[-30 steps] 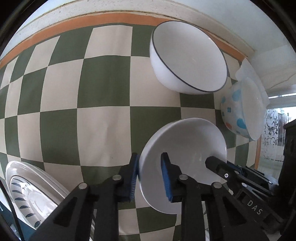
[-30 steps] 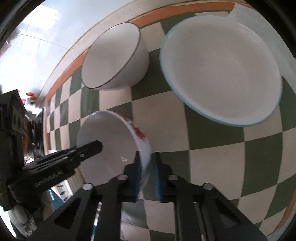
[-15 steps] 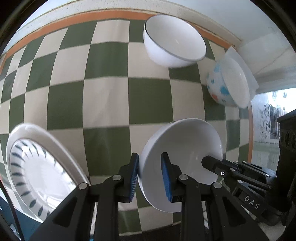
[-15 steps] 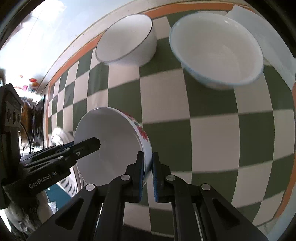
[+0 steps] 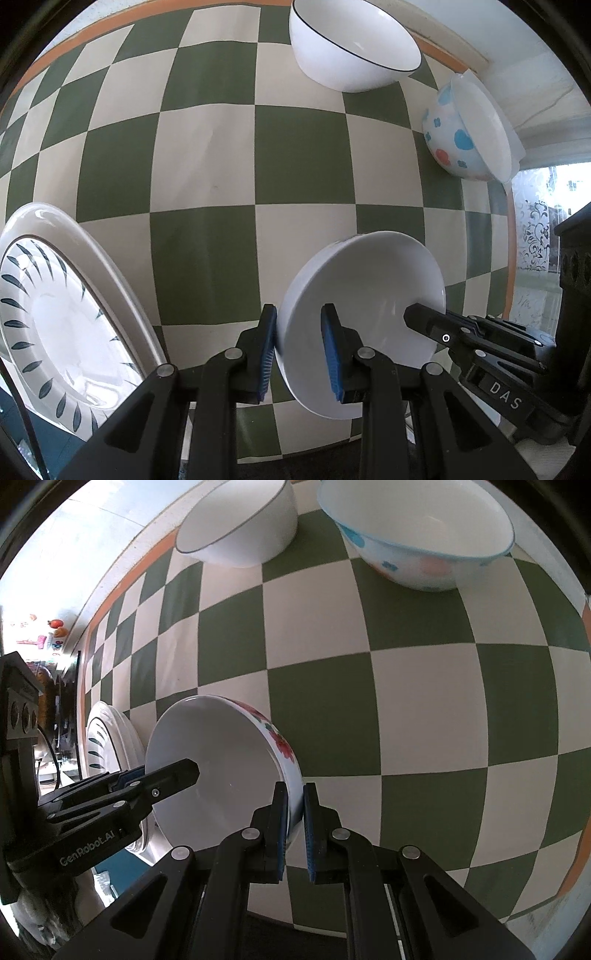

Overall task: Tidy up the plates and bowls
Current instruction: 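Lift the printed bowl with both tools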

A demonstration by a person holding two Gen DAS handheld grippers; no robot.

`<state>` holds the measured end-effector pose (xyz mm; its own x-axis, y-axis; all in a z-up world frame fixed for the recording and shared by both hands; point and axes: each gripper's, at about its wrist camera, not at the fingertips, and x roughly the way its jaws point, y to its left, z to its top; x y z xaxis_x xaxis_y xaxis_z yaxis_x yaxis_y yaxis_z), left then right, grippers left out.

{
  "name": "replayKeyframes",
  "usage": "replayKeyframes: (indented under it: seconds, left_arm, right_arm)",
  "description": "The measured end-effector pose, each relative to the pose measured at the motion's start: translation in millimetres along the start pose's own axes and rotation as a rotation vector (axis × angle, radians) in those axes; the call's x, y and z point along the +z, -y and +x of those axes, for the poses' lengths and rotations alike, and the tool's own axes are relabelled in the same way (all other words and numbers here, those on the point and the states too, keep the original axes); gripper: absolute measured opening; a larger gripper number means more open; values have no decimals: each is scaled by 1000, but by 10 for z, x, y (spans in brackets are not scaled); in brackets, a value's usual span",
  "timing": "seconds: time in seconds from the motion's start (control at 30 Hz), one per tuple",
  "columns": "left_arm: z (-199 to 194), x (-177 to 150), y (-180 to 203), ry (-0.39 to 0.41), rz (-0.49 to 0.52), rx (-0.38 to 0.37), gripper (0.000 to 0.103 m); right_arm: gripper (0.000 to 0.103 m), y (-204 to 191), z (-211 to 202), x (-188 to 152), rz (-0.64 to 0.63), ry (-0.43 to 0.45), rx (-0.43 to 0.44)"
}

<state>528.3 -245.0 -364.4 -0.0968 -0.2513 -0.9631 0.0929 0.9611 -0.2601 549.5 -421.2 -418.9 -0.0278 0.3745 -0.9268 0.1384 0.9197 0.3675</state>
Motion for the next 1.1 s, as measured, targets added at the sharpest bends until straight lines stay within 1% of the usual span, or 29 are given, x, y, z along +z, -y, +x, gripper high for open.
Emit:
replayKeyframes:
  seconds: [0.37,0.43,0.5,0.63,0.7,0.77,0.8,0.87,0.93,1.03,1.1]
  left_arm:
    - [-22,9,-119,-19,-17,-10,22]
    - [-68,-2,-141,-23,-25,-2,22]
    - [-213,-27,-158,0,-26,1,22]
    - [-637,-32,-130,85,-29,2,23]
    - [-824,42,-51,130,-20,0,24]
    - [-909,152,43,148,-8,-18,28]
    - [-927,233,105,154,-8,-23,29]
    - [-898,383,233,145,-3,-41,29]
    - [-846,549,342,135,-2,-56,29]
    - [-753,815,458,122,-3,-53,29]
    - [-730,955,443,122,-22,-48,29]
  right_arm:
    - [9,13,14,99,-1,-9,4]
    - [10,34,7,115,3,-19,13]
    - [10,70,-22,135,16,-30,31]
    - [12,151,-226,154,42,-17,71]
    - [12,209,-438,174,53,33,63]
    - [12,267,-622,206,60,72,52]
    - [12,341,-753,246,79,102,60]
    - [18,473,-932,339,106,135,66]
    - [31,616,-1072,453,130,171,57]
    - [34,849,-1227,665,173,208,42]
    - [34,947,-1313,812,193,223,59]
